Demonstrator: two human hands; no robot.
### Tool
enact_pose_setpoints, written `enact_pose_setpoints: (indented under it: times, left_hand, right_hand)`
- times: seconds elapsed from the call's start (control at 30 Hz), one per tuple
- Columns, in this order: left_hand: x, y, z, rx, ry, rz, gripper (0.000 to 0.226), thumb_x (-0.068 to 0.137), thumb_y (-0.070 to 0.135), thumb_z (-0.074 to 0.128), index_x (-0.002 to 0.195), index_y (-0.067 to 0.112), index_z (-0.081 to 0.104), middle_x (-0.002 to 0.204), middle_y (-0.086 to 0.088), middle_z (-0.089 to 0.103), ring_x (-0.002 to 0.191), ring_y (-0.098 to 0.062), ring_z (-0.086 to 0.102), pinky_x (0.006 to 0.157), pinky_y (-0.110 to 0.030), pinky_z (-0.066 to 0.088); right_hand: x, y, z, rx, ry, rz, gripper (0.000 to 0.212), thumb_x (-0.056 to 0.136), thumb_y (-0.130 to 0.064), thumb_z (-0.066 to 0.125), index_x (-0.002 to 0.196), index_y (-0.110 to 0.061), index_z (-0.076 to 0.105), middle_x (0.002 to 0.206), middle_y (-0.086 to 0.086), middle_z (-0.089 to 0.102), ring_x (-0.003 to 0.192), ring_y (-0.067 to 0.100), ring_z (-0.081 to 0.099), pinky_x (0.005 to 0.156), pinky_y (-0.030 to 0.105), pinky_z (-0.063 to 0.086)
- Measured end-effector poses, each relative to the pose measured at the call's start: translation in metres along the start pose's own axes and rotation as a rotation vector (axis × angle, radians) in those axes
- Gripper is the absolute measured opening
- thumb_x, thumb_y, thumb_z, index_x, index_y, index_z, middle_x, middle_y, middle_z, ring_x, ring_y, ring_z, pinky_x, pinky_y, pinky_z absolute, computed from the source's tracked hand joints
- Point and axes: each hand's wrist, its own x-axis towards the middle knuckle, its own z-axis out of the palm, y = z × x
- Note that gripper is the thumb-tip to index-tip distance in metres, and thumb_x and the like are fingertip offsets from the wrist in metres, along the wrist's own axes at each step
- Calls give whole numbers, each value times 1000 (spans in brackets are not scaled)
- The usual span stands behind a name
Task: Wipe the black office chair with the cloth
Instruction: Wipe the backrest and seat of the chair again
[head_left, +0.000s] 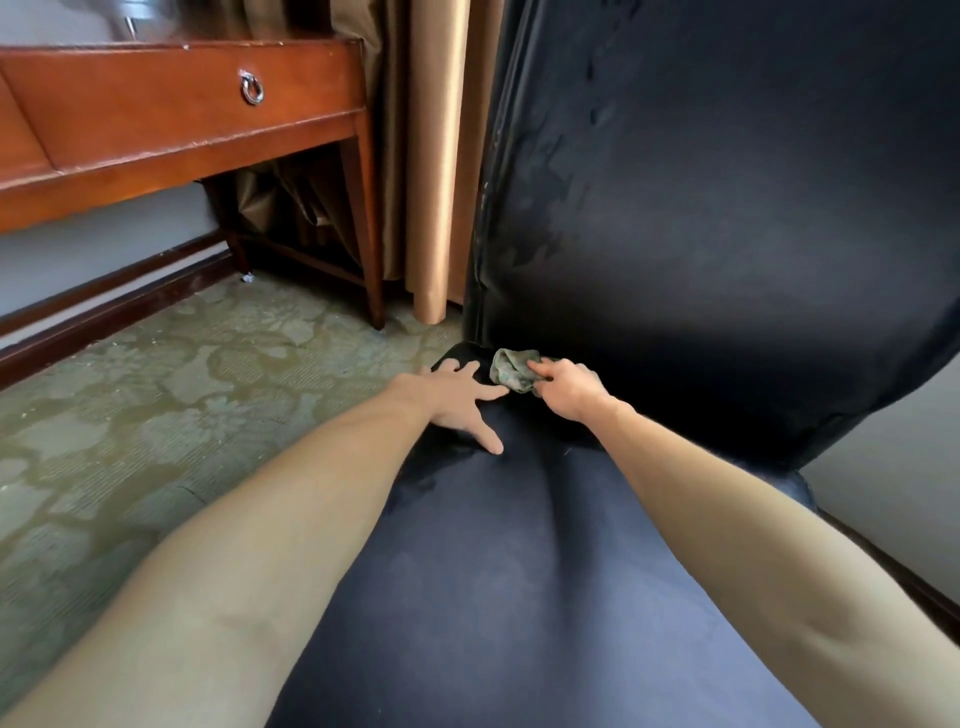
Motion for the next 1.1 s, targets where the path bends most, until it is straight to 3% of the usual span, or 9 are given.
enact_pose_setpoints:
  times: [0.1,0.27,0.4,0.57,0.8,1.1]
  left_hand:
    - [4,-6,6,-12,10,15,100,76,69,63,153,45,5,164,-1,-6,149,-25,-11,115,-57,7]
    - [9,-13,18,12,41,10,111,73,76,60,155,31,1,163,-10,-3,149,-29,-8,118,-56,9]
    - [10,-14,20,-14,17,-59,118,63,84,59,155,35,3,161,-16,0,148,-37,-3,114,-62,16]
    - [-1,-7,12,30,3,-61,110,71,77,62,156,29,10,159,-17,11,146,-34,5,114,-56,17]
    - [-6,-11,18,15,41,-61,109,72,78,59,155,33,7,163,-11,0,149,-29,-5,117,-57,8]
    - [-7,-20,20,-6,10,-85,105,71,80,56,155,35,11,164,-5,-4,149,-26,-9,118,-56,6]
  right_hand:
    - [13,-16,6,-17,3,-14,46,100,-25,37,146,-33,37,154,-3,35,137,26,37,111,35,33]
    - [28,-46,17,-19,2,-76,45,102,-24,36,147,-31,37,153,-4,36,137,25,37,109,35,33]
    - [29,-56,18,5,-19,-102,44,102,-26,37,145,-34,38,153,-4,36,136,25,38,109,36,35]
    - [18,-47,18,-54,5,-132,46,101,-25,37,146,-35,36,154,-4,34,137,26,38,110,38,36]
    - [3,-19,22,-48,99,-60,47,99,-26,39,144,-37,39,150,0,41,131,30,44,105,36,39]
    - [-15,-24,24,11,70,-231,43,101,-21,43,143,-30,43,155,-7,31,144,17,26,117,29,21]
